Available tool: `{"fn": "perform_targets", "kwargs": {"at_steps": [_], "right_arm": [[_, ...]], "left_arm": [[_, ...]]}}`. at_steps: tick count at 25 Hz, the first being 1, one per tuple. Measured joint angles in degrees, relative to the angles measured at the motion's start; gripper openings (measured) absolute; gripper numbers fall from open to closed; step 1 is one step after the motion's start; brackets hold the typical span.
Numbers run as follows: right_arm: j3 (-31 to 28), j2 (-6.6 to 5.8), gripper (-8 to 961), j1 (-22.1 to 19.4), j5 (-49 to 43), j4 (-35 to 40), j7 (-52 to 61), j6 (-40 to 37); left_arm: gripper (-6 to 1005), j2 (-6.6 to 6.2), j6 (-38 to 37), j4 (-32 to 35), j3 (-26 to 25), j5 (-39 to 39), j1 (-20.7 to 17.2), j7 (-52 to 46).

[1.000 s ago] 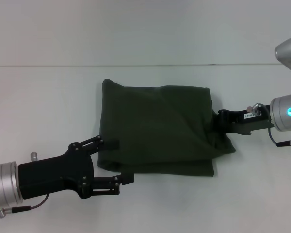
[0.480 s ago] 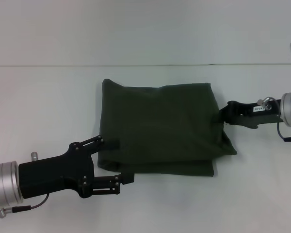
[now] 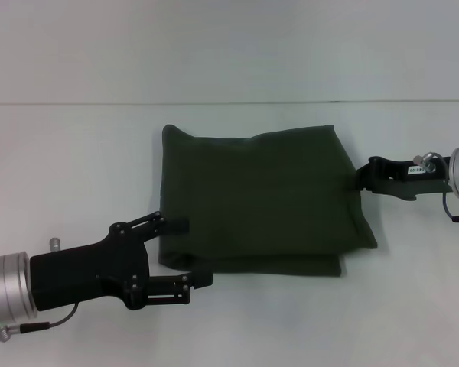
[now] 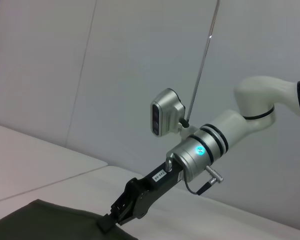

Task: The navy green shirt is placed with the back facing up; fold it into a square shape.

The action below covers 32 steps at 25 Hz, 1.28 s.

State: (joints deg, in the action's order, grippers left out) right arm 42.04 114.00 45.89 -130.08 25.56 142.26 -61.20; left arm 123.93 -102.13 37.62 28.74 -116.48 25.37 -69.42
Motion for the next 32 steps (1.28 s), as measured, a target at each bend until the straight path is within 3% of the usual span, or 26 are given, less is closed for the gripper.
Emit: {"fn": "perform_targets", "kwargs": {"at_steps": [8, 13, 19, 22, 25, 29, 32], "right_arm": [[-0.59, 0.02, 21, -1.54, 2.62, 0.33, -1.77, -0.10], [-0.63, -0.16, 277, -4.31, 8.49, 1.03, -6.60, -2.27], [-3.09, 0.03, 488, -12.81, 20.52, 3.53, -18.35, -5.67], [-5.08, 1.18, 555, -16.73, 27.85, 3.71, -32.61, -8.97], [-5.38, 3.13, 622, -18.57, 32.06, 3.87, -47.48, -11.82], [-3.62, 5.56, 711, -17.83, 30.98, 2.99, -63.52, -12.16], [-0.81, 5.98, 816, -16.25, 30.43, -0.45, -69.70, -9.39]], "left_arm": [[906, 0.00, 0.01, 0.00, 0.00, 0.07, 0.13, -0.19], [900, 0.00, 0.23, -0.06, 0.00, 1.81, -0.11, -1.17], [892, -0.16, 0.02, -0.09, -1.90, 4.01, -0.39, -5.21], [889, -0.22, 0.24, -0.09, -3.34, 5.34, -0.40, -8.61], [885, -0.40, 0.84, -0.44, -5.08, 5.75, -0.21, -12.65], [880, -0.58, 2.48, -1.38, -6.52, 5.93, 0.02, -16.51], [877, -0.60, 3.94, -1.87, -6.59, 5.98, 0.09, -18.79]]}}
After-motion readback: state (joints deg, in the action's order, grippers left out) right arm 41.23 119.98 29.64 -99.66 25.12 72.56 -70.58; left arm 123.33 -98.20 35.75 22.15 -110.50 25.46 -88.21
